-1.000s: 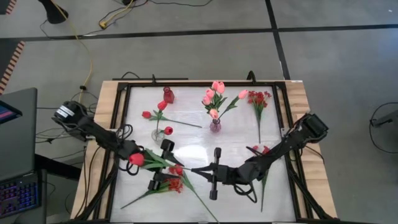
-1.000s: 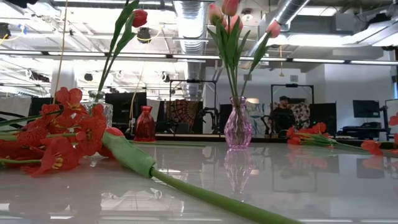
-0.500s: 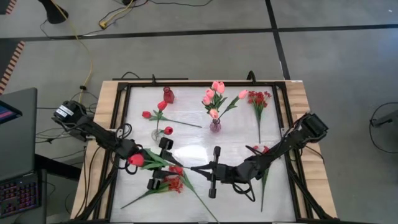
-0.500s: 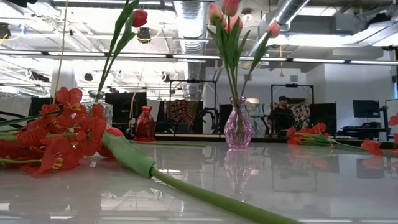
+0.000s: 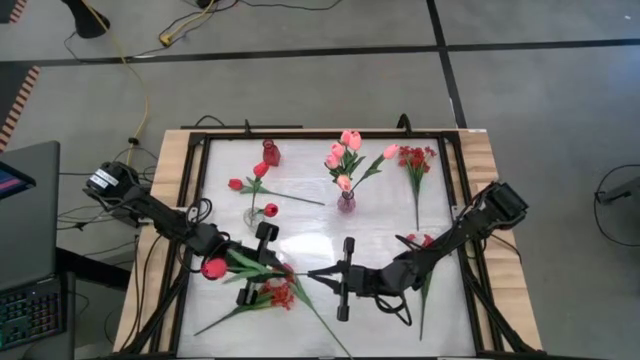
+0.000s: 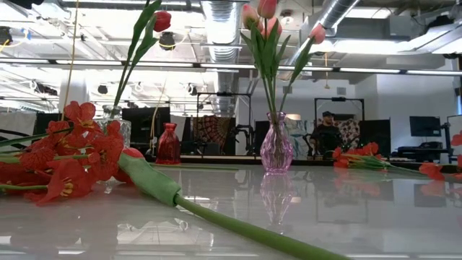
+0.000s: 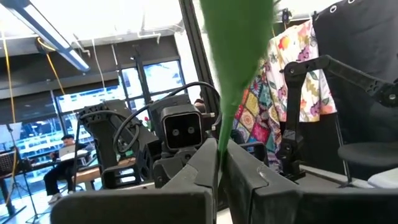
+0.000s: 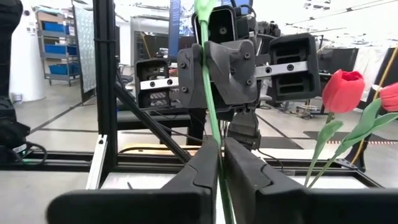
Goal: Sort flowers into vase by color
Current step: Put the red tulip into the transparent vase
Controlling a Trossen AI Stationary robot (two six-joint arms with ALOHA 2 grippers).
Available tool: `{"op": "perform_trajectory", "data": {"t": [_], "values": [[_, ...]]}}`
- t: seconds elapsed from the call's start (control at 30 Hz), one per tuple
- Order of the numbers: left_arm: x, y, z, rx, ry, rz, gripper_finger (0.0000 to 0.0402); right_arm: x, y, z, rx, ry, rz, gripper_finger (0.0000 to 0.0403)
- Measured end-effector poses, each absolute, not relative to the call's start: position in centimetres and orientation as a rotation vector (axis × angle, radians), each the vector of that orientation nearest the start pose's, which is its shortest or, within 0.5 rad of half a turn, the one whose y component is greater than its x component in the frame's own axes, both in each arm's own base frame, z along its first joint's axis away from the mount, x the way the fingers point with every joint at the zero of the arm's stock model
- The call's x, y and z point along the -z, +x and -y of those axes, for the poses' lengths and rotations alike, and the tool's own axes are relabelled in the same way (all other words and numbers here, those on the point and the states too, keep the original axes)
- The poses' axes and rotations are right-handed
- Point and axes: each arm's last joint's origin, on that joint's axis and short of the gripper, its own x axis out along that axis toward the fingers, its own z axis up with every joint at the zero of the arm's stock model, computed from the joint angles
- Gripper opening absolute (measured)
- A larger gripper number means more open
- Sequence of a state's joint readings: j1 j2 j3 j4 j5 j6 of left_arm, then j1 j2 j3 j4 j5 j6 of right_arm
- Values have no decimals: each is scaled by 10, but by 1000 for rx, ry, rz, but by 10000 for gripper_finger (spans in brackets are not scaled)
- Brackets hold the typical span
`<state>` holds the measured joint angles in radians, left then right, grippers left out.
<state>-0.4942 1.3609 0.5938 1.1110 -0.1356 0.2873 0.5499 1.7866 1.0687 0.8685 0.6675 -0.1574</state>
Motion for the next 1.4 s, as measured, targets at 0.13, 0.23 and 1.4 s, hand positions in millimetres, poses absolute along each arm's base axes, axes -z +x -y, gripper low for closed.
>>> {"op": "perform_trajectory", "data": {"t": [0.13,0.23,1.4], "values": [[-267,243,126,306,162,374,1,-258,343,-189,72,-75,111,87],[-268,242,126,304,155,372,0,-256,345,-187,37,-55,97,128],[-279,103,27,-368,-117,-265,0,-228,359,-148,286,-210,-177,268]]}}
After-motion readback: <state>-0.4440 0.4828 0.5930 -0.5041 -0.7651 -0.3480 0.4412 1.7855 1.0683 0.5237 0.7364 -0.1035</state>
